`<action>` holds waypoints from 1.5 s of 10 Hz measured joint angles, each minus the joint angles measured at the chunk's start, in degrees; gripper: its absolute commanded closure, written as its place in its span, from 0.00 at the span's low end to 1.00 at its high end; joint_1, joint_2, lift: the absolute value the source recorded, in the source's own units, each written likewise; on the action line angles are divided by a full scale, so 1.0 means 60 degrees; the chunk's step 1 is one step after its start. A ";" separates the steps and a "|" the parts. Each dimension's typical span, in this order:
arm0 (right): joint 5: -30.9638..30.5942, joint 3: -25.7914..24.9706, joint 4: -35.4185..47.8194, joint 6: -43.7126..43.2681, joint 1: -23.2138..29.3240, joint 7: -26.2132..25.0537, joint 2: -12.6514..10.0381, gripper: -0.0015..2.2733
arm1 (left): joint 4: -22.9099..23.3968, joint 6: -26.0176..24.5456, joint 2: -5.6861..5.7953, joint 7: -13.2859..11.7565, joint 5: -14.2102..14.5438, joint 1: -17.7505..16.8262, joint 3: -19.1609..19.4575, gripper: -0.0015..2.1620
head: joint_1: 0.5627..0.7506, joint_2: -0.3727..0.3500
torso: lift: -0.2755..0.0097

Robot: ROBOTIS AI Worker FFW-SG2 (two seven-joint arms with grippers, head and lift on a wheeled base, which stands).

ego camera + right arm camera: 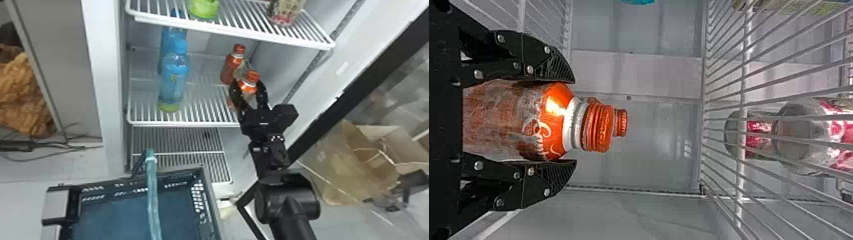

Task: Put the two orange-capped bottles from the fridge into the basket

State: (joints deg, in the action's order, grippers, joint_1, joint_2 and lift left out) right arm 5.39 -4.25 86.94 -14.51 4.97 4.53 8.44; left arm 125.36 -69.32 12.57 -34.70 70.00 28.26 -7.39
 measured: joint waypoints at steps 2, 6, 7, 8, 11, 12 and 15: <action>0.0181 0.0128 0.0859 -0.0079 0.0332 0.0005 0.0048 0.30 | 0.0000 0.0000 0.0000 -0.0004 -0.0012 0.0000 0.0010 0.55 | 0.70 0.03 | 0.14; 0.1073 0.0628 0.3517 0.0600 0.1807 0.0062 0.0369 0.30 | 0.0000 0.0000 0.0011 -0.0003 -0.0012 -0.0030 0.0002 0.55 | 0.70 0.03 | 0.14; 0.1130 0.0554 0.4615 0.1431 0.2422 0.0169 0.0380 0.30 | 0.0000 -0.0001 0.0014 -0.0003 -0.0001 -0.0044 -0.0003 0.55 | 0.70 0.03 | 0.14; 0.1208 0.0438 0.5668 0.2237 0.3037 0.0331 0.0381 0.30 | 0.0000 -0.0001 0.0015 -0.0003 0.0005 -0.0047 -0.0005 0.55 | 0.70 0.03 | 0.14; 0.1598 -0.0021 0.8706 0.5607 0.4683 0.1048 0.0374 0.30 | 0.0000 -0.0030 0.0014 -0.0018 0.0007 -0.0047 0.0013 0.55 | 0.70 0.03 | 0.14; 0.1572 -0.0212 0.9511 0.6887 0.5033 0.1354 0.0381 0.30 | 0.0000 -0.0054 0.0007 -0.0019 0.0007 -0.0046 0.0028 0.55 | 0.70 0.03 | 0.14; 0.2060 -0.0307 1.0840 1.0230 0.5392 0.2015 0.0398 0.30 | 0.0000 -0.0070 0.0000 -0.0017 -0.0039 -0.0034 0.0033 0.55 | 0.70 0.03 | 0.14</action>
State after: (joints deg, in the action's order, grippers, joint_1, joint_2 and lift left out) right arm 17.75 -6.09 151.98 46.86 37.32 16.62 10.83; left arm 125.36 -69.75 12.57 -34.80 69.76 28.06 -7.20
